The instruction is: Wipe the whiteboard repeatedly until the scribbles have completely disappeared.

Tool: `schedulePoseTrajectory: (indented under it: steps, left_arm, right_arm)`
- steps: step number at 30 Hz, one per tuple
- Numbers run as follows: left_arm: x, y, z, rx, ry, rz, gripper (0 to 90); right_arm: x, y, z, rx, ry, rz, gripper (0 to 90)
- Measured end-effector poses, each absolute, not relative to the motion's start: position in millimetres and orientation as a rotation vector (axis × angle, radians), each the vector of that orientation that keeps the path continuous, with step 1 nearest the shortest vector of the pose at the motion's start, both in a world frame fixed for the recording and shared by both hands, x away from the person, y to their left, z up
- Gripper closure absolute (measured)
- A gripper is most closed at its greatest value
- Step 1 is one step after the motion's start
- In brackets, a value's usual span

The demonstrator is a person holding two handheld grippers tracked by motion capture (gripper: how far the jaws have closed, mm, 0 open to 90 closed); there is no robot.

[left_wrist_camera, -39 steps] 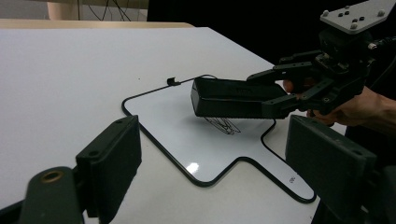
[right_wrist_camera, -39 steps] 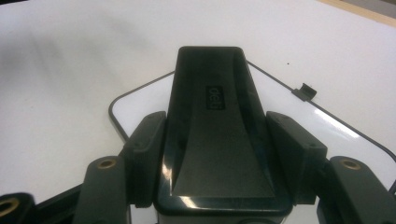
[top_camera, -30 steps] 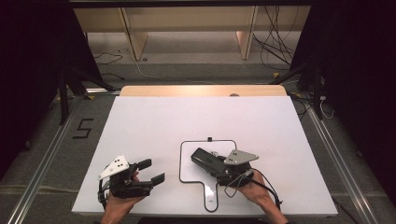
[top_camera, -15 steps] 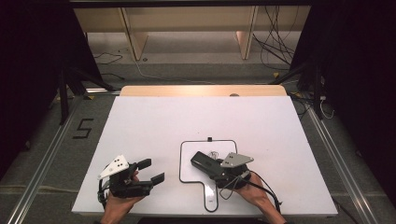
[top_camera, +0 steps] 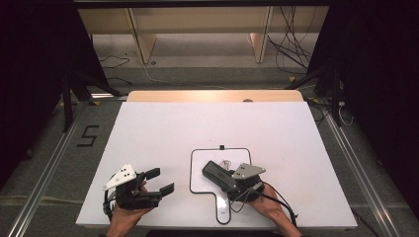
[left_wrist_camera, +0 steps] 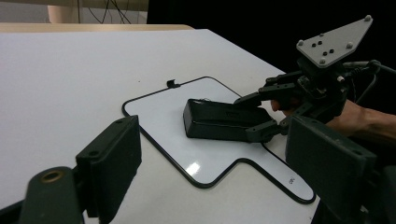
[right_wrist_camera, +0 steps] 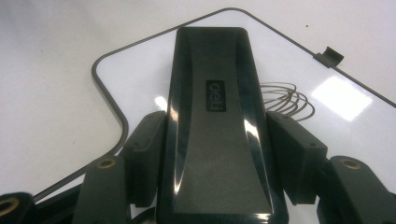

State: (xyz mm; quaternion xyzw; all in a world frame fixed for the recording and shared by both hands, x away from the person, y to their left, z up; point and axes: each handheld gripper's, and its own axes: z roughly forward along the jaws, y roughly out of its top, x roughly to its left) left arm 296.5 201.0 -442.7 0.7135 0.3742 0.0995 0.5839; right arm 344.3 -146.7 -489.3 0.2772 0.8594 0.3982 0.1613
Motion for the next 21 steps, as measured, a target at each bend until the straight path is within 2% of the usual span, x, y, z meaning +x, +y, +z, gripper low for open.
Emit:
schedulePoseTrajectory:
  steps: [12,21]
  left_arm:
    - [296,201,-443,1.667,0.871,0.233,17.8]
    - [297,201,-443,1.667,0.872,0.232,17.8]
  right_arm:
    - [352,-152,-489,0.838,2.431,1.118,41.4]
    - [346,-140,-490,0.792,2.457,1.143,41.3]
